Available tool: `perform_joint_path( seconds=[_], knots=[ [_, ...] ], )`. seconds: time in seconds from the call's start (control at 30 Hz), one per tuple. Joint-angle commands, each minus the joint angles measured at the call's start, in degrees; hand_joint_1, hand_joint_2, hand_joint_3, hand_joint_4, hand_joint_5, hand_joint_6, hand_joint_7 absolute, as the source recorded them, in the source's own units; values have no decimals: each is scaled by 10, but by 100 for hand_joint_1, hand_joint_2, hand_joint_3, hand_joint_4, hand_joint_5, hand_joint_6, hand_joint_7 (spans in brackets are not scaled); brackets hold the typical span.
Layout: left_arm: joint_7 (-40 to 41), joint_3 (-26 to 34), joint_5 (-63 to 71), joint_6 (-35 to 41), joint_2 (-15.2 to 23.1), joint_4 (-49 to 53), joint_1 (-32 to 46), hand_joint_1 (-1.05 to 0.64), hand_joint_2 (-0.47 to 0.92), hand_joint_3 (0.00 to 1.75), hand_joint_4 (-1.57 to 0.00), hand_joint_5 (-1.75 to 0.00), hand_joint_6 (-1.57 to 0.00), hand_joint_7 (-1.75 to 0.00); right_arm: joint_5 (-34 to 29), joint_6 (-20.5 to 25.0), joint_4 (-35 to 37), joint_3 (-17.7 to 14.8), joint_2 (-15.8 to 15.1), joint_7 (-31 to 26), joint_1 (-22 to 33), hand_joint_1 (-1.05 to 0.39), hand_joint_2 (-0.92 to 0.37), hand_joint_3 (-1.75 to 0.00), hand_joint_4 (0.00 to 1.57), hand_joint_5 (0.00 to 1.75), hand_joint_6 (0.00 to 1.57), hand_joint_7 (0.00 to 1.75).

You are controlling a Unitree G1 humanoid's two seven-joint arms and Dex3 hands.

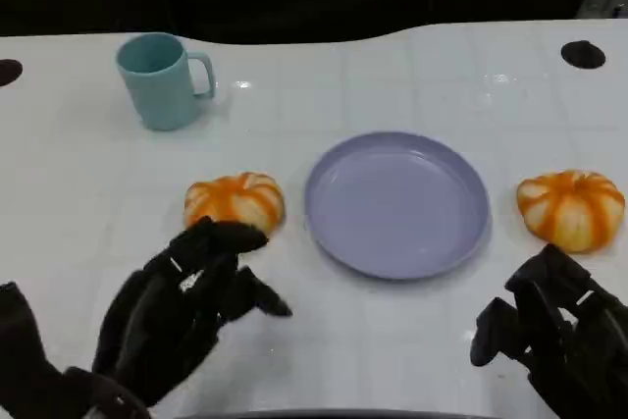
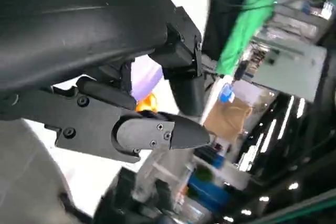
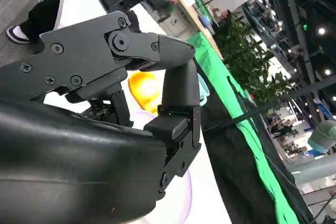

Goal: Grasp the bread from the table and place it into the plate.

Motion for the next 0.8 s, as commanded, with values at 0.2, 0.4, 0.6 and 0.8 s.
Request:
perform_joint_path(
  seconds=[0.2, 0.4, 0.6, 0.8],
  knots=[
    [10, -28, 180, -178, 77, 20, -63, -61, 92, 4, -18, -69, -35, -18, 3, -2, 7, -5, 2, -3, -10, -54, -80, -53, 67, 175, 54, 156],
    [28, -38, 204, -210, 87, 32, -69, -60, 92, 1, -16, -60, -34, -10, 5, -2, 9, -6, 3, -2, -11, -53, -79, -54, 67, 175, 53, 157],
    [87, -62, 393, -246, 161, 8, -121, -54, 85, 0, -7, -48, -29, -5, -3, -10, 14, -2, 5, -1, -15, -53, -79, -55, 67, 175, 53, 157],
    [139, -86, 527, -250, 201, -8, -150, -50, 80, 0, 0, -34, -24, -1, -7, -17, 19, 0, 8, 5, -17, -53, -79, -57, 67, 175, 54, 157]
  ],
)
